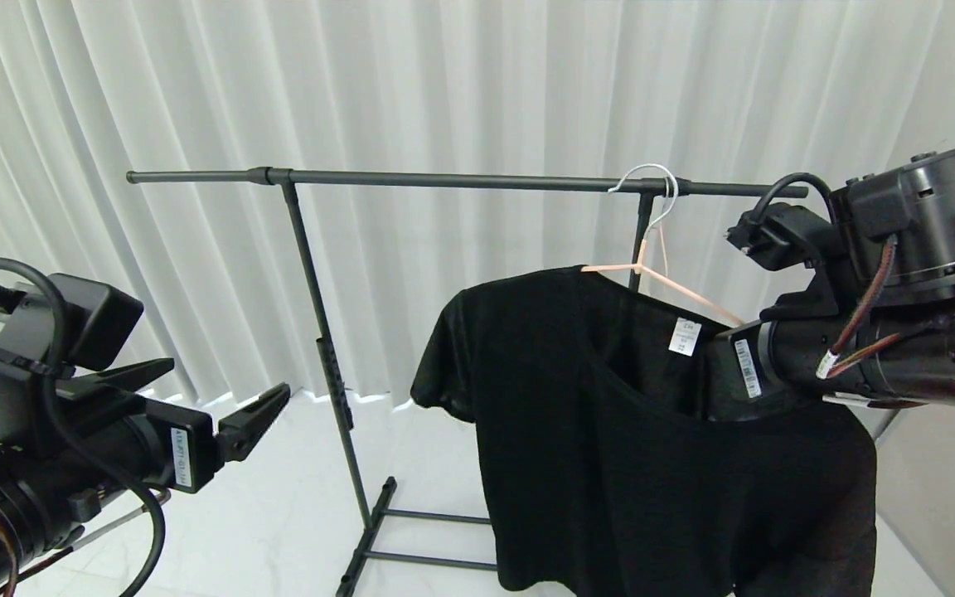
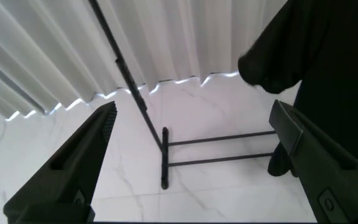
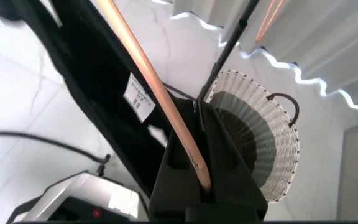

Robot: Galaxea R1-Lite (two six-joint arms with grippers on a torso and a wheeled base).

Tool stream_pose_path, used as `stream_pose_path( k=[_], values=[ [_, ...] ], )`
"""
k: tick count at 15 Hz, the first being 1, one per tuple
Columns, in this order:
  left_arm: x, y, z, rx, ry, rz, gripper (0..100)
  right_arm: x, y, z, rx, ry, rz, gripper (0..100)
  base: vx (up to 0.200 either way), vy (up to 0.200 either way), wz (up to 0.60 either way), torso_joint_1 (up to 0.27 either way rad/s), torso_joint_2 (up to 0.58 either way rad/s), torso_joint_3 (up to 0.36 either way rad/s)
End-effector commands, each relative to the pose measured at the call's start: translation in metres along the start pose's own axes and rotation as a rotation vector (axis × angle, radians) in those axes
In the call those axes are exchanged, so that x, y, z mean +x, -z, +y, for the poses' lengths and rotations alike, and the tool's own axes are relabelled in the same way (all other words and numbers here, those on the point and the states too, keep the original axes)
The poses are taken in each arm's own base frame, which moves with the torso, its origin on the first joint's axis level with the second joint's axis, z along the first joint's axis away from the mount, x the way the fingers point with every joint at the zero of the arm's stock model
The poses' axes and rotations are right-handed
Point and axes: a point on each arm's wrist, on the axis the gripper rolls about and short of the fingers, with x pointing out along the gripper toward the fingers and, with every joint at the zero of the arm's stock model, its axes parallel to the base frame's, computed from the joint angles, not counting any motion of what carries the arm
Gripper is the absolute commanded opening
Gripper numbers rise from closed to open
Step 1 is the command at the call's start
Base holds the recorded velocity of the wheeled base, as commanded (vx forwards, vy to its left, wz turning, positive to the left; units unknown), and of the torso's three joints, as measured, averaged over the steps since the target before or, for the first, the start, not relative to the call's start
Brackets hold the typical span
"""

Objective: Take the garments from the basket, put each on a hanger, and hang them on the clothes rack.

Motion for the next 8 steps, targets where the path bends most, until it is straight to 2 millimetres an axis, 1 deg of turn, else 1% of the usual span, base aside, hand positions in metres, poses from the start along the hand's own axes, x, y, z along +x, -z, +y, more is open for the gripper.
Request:
stream_pose_path(
  k=[1, 4, 5, 7, 8],
  values=[
    [0.001, 0.000, -0.003, 0.005, 0.018, 0.001, 100, 0.004, 0.000, -0.003, 0.005, 0.039, 0.007, 0, 0.000, 0.200, 0.00, 0.007, 0.01, -0.002],
    [-0.004, -0.005, -0.018, 0.040, 0.106, -0.028, 100, 0.016, -0.002, -0.014, 0.024, 0.159, 0.016, 0, 0.000, 0.000, 0.00, 0.000, 0.00, 0.000],
    [-0.005, -0.006, -0.023, 0.064, 0.133, -0.037, 100, 0.024, -0.005, -0.017, 0.037, 0.225, 0.015, 0, 0.000, 0.000, 0.00, 0.000, 0.00, 0.000],
    [-0.005, -0.006, -0.025, 0.086, 0.145, -0.038, 100, 0.034, -0.012, -0.021, 0.066, 0.294, 0.005, 0, 0.000, 0.000, 0.00, 0.000, 0.00, 0.000],
    [-0.004, -0.006, -0.026, 0.094, 0.147, -0.035, 100, 0.043, -0.019, -0.020, 0.102, 0.341, -0.010, 0, 0.000, 0.000, 0.00, 0.000, 0.00, 0.000]
  ],
)
